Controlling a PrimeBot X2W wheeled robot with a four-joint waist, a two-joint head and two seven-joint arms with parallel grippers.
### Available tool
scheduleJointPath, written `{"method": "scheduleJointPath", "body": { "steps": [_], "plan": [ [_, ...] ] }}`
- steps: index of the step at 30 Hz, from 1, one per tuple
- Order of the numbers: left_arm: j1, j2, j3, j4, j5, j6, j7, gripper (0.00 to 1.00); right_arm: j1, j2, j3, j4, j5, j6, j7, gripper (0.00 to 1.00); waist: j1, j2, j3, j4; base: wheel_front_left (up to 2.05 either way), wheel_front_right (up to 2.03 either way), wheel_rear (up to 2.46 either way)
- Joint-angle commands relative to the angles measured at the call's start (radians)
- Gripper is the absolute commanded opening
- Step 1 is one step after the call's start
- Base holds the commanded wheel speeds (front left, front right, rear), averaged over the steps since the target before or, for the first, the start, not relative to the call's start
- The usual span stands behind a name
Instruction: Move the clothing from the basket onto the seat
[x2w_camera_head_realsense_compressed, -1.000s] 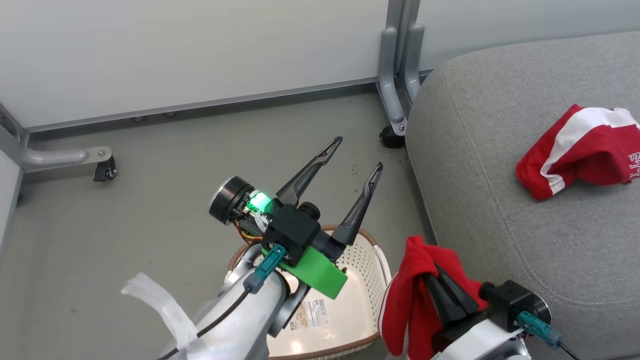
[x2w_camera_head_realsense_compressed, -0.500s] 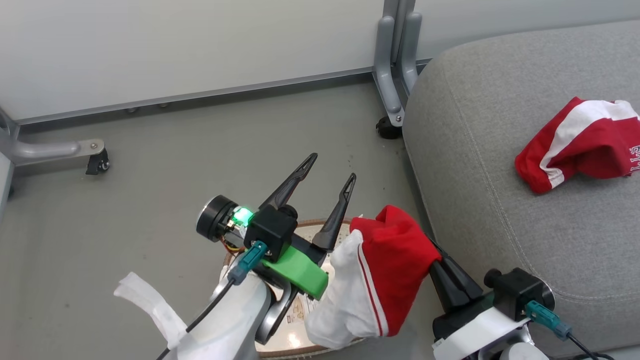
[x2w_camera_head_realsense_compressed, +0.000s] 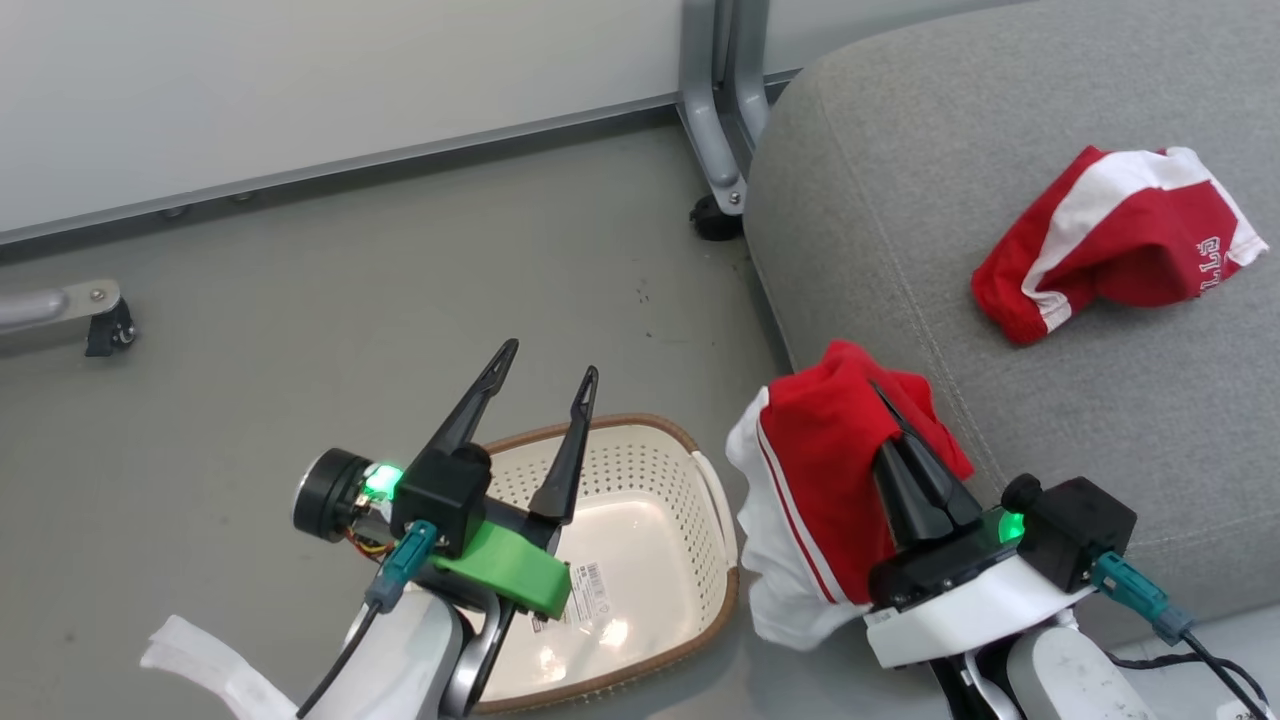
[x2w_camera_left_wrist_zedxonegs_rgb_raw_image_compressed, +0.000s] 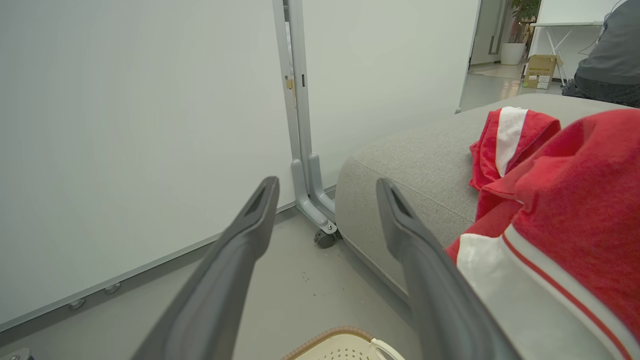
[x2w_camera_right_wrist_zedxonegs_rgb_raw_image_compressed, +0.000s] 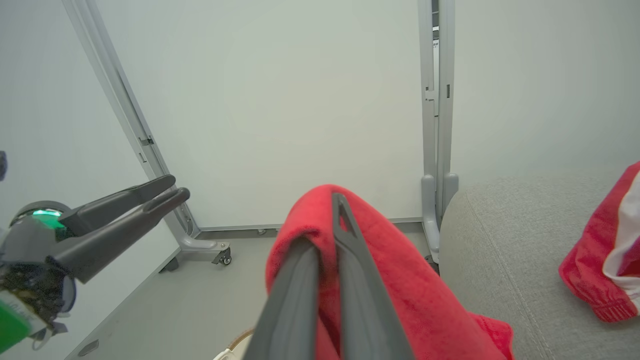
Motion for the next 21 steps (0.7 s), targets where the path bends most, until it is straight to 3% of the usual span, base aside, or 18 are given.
{"method": "scheduleJointPath", "body": {
  "steps": [1,8,18,21],
  "plan": [
    [0.019,0.004,0.013,-0.009,0.018,-0.001,0.0,1.0,-0.011,0.005,-0.007,-0.014,0.008,-0.001,-0.003,0.0,0.0,-0.0001,0.031,-0.05,0.0,0.0,0.0],
    [0.09,0.009,0.049,-0.058,0.049,-0.096,0.0,1.0,-0.031,0.025,-0.019,-0.06,-0.002,-0.001,-0.003,0.0,0.0,-0.0001,0.069,-0.168,0.0,0.0,0.0],
    [0.141,0.061,0.08,-0.092,0.106,-0.151,0.0,1.0,-0.029,0.066,-0.018,-0.08,-0.02,-0.001,-0.003,0.0,0.0,-0.0001,0.132,-0.361,0.0,0.0,0.0],
    [0.097,0.069,0.046,-0.078,0.117,-0.16,0.0,1.0,-0.006,0.078,-0.059,-0.095,-0.027,-0.001,-0.003,0.0,0.0,-0.0001,0.158,-0.374,0.0,0.0,0.0]
  ]
}}
